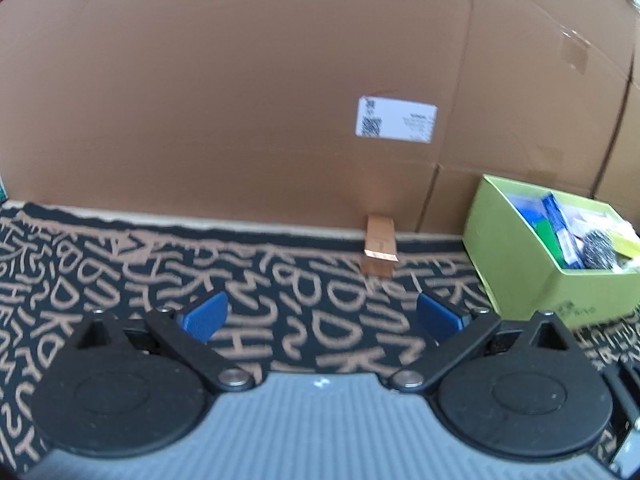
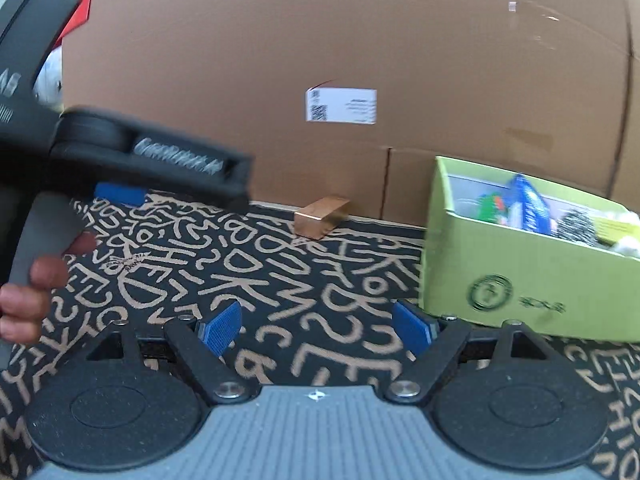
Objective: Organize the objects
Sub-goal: 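Grasp the small copper-coloured box with the right gripper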
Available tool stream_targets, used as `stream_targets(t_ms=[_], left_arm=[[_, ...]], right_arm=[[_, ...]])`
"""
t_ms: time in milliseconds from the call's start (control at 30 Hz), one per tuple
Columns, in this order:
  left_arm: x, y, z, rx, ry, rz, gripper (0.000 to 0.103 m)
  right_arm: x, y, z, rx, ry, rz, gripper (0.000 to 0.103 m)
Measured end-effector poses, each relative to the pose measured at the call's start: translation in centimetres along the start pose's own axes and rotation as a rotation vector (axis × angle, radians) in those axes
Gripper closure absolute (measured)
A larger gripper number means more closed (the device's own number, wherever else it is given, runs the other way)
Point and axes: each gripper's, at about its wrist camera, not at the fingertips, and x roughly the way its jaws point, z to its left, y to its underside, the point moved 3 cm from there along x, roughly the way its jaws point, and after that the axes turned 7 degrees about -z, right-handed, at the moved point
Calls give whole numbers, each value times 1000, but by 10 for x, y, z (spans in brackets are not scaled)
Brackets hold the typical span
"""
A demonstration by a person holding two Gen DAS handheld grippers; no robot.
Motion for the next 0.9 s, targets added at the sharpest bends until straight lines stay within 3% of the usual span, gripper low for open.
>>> stream_targets(t_ms=[300,500,700,800,867,900], left_arm=[[56,-10,21,-18,-55,49,0],[93,-13,39,-54,-32,120,0],[102,-9,54,-92,6,122,0],[104,-8,58,-111,14,123,0],[104,-8,60,-129,35,125,0],[104,-9,61,-142,48,126,1]], right_arm=[[58,-20,2,43,48,25,18],[99,-31,2,71,61,70,18],[139,-42,7,93,71,94,24],[155,-42,7,107,79,120,38],[159,-40,7,114,73,128,59],[158,-39,7,108,79,117,63]])
